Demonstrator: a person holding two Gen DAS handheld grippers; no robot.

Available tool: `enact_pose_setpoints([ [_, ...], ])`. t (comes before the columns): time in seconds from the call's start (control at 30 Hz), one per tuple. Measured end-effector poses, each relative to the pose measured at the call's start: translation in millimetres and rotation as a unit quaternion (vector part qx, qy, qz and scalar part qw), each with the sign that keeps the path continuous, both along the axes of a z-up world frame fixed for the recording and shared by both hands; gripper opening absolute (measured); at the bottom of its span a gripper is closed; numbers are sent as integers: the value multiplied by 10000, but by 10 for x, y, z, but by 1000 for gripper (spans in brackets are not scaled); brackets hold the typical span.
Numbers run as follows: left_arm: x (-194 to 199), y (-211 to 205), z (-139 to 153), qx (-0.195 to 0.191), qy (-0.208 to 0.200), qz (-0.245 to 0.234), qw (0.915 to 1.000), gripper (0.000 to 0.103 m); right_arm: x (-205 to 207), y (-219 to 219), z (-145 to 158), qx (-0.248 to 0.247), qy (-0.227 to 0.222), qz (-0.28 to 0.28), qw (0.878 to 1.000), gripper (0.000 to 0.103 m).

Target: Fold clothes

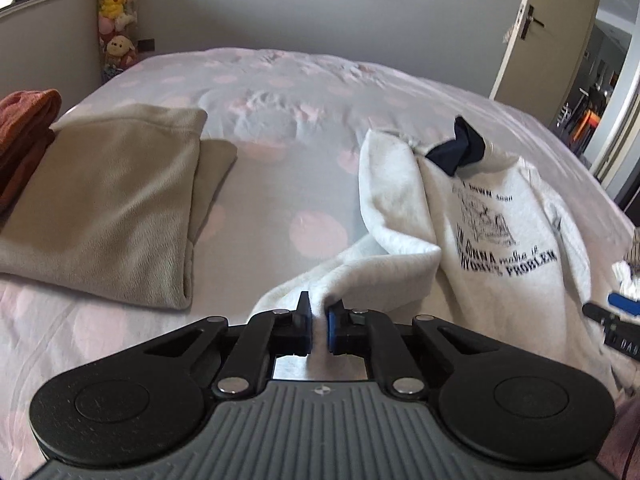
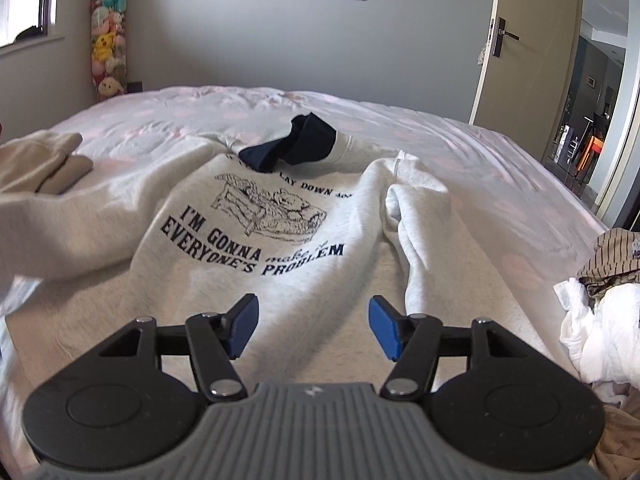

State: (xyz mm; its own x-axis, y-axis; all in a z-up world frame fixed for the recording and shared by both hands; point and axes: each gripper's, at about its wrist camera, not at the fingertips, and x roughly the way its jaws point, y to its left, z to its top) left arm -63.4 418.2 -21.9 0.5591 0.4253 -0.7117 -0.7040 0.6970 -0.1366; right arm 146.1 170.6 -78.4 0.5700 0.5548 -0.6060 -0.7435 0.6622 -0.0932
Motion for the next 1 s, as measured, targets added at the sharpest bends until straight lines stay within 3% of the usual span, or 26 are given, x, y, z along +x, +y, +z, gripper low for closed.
enact_pose_setpoints([
  [0.27,78,560,674,537,-571,363,9963,5,89,47,-103,-236,164,-155,9995,64],
  [0.47,-16,1108,970,779,-984,1019,9868,5,137,89,-159,-384,342,-222,9984,63],
  [0.6,-203,1467,834,802,-929,1777,9764,5,141,101,-173,-449,413,-254,9978,63],
  [0.73,-294,1746,481,785,-536,2353,9673,5,140,104,-166,-475,508,-305,9971,63],
  [1.0,-228,2004,-159,778,585,2576,9613,5,169,158,-191,-614,609,-320,9957,63],
])
